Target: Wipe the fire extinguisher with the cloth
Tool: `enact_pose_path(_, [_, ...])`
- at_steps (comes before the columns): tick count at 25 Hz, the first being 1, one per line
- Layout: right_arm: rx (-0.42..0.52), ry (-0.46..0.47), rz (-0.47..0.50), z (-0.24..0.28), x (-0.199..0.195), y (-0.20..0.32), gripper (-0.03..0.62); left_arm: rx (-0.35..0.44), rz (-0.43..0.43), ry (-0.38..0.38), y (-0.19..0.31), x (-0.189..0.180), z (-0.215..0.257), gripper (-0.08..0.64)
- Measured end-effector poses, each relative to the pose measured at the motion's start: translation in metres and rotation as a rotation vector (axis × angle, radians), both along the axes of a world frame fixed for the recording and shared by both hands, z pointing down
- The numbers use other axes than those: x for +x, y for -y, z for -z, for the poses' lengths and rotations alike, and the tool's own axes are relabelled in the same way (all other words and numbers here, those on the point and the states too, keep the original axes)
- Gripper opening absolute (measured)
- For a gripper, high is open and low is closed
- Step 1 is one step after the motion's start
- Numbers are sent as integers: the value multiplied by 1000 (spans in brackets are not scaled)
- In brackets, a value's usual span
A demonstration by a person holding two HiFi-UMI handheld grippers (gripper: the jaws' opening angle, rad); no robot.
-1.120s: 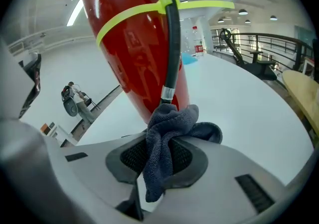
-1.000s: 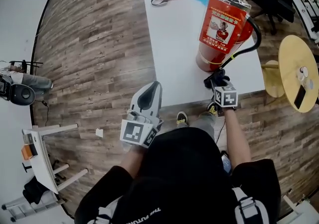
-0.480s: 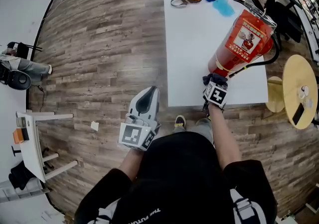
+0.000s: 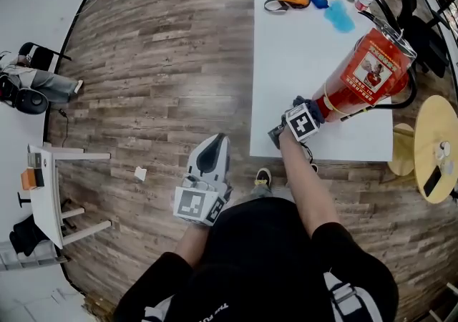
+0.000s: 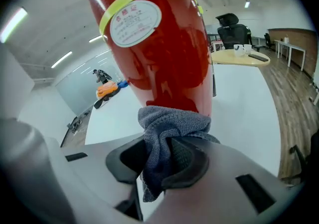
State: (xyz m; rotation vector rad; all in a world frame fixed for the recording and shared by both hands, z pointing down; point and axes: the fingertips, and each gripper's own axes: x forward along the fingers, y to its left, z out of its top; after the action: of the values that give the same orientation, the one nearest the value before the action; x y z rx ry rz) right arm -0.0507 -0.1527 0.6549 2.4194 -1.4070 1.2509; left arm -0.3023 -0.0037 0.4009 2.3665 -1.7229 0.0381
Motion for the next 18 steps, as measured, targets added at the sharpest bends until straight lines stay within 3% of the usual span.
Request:
enact_pose_path(3, [14,19,-73,0,-8,12,80,-15,23,13,-10,-6,-2,32])
enact_pose_path(7, [77,61,-36,6,-22,52,80,-35,61,29,-26,-17,-6,32])
enact_pose_path(11, [102,113,-114,10,-12,91,80,-43,100,46,-36,-29,-5,32])
enact_pose_path(15, [123,86,-127,15,-11,108,80,-44,126,60,-41,-40,-2,32])
enact_pose_path(18, [138,50,-78,22,-16,98,80,-48,123,51,-42,-43,-5,32])
